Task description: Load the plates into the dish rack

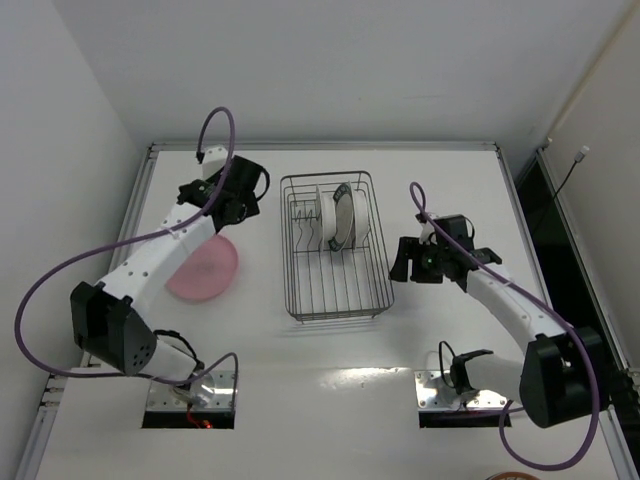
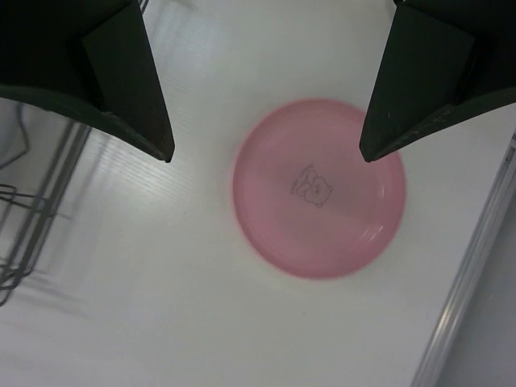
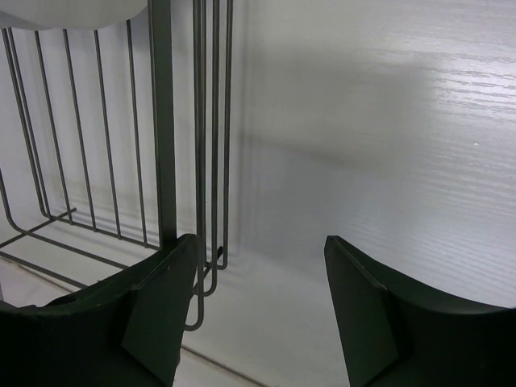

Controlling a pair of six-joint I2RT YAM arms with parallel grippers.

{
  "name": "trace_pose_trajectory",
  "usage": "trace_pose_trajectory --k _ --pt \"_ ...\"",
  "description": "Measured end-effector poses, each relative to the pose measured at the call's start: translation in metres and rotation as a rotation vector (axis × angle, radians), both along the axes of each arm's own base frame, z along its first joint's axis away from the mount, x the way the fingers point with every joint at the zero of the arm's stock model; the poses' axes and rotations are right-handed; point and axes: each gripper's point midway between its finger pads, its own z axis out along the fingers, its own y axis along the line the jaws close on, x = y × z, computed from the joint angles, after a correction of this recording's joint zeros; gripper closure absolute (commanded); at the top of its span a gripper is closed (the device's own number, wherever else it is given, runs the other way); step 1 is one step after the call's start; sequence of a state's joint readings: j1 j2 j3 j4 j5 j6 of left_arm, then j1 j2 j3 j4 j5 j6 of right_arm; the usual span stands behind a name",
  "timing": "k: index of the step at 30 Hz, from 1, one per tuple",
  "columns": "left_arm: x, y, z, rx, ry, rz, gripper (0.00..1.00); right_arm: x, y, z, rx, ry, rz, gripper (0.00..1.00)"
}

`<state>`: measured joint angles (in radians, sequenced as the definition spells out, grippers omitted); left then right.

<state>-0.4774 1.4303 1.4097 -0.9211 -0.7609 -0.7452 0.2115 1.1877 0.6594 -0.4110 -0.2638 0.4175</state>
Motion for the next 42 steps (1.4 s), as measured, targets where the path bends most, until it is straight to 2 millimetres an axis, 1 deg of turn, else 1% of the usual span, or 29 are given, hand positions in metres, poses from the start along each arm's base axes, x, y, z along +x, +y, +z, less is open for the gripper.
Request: trace_pose_trajectory --k 1,3,5,7,9,11,16,22,25,26,27,29,30,31,32,33,34,36,42 --pt "0.002 0.004 -0.011 -0.014 0.029 0.009 0.0 -0.001 0.0 -0.001 0.002 0.003 0.002 0.39" --pt "0.006 0.014 -0.041 -0.03 0.109 0.03 0.0 -0.001 0.001 -0.002 0.005 0.003 0.004 0.39" --pt "0.007 0.019 -0.077 -0.041 0.21 0.038 0.0 -0.002 0.001 -0.003 0.007 0.005 0.005 0.39" --pt "0.005 0.018 -0.11 -0.046 0.304 0.029 0.0 -0.002 0.001 -0.003 0.009 0.004 0.005 0.39" --pt "0.002 0.013 -0.136 -0.055 0.376 0.009 0.0 -0.002 0.001 -0.002 0.015 0.004 0.005 0.39" --pt "-0.001 0.008 -0.15 -0.067 0.418 -0.011 0.0 -0.002 0.0 -0.001 0.018 0.004 0.004 0.39" --pt "0.007 0.0 -0.163 -0.089 0.436 -0.051 0.0 -0.002 -0.001 0.002 0.024 -0.008 0.001 0.39" --pt "0.004 -0.005 -0.198 -0.086 0.528 -0.07 0.0 -0.002 -0.002 0.002 0.028 -0.01 0.001 0.39" --pt "0.002 -0.004 -0.212 -0.093 0.569 -0.073 0.0 -0.002 -0.003 0.002 0.028 -0.009 -0.003 0.39" --pt "0.001 -0.003 -0.216 -0.102 0.584 -0.073 0.04 -0.002 -0.003 0.002 0.028 -0.009 -0.005 0.39" --pt "0.002 -0.003 -0.217 -0.11 0.587 -0.077 0.08 -0.001 -0.003 0.002 0.027 -0.009 -0.005 0.39" --pt "0.004 -0.002 -0.219 -0.146 0.591 -0.083 0.2 -0.002 -0.003 0.002 0.03 -0.009 -0.003 0.39" --pt "0.005 -0.004 -0.221 -0.17 0.597 -0.095 0.36 -0.002 -0.003 0.002 0.032 -0.008 -0.001 0.39" --pt "0.006 -0.005 -0.222 -0.187 0.597 -0.1 0.44 -0.002 -0.003 0.002 0.033 -0.008 -0.001 0.39" --pt "0.008 -0.006 -0.224 -0.207 0.599 -0.111 0.55 -0.002 -0.003 0.002 0.033 -0.009 -0.001 0.39" --pt "0.01 -0.007 -0.225 -0.229 0.599 -0.121 0.81 -0.002 -0.003 0.003 0.035 -0.008 -0.002 0.39" --pt "0.011 -0.008 -0.226 -0.236 0.598 -0.127 0.9 -0.002 -0.003 0.003 0.037 -0.008 -0.002 0.39" --pt "0.011 -0.006 -0.225 -0.229 0.614 -0.149 1.0 -0.002 -0.003 0.003 0.037 -0.006 -0.001 0.39" --pt "0.01 -0.007 -0.223 -0.226 0.631 -0.19 1.0 -0.004 -0.006 0.001 0.039 0.002 -0.011 0.39"
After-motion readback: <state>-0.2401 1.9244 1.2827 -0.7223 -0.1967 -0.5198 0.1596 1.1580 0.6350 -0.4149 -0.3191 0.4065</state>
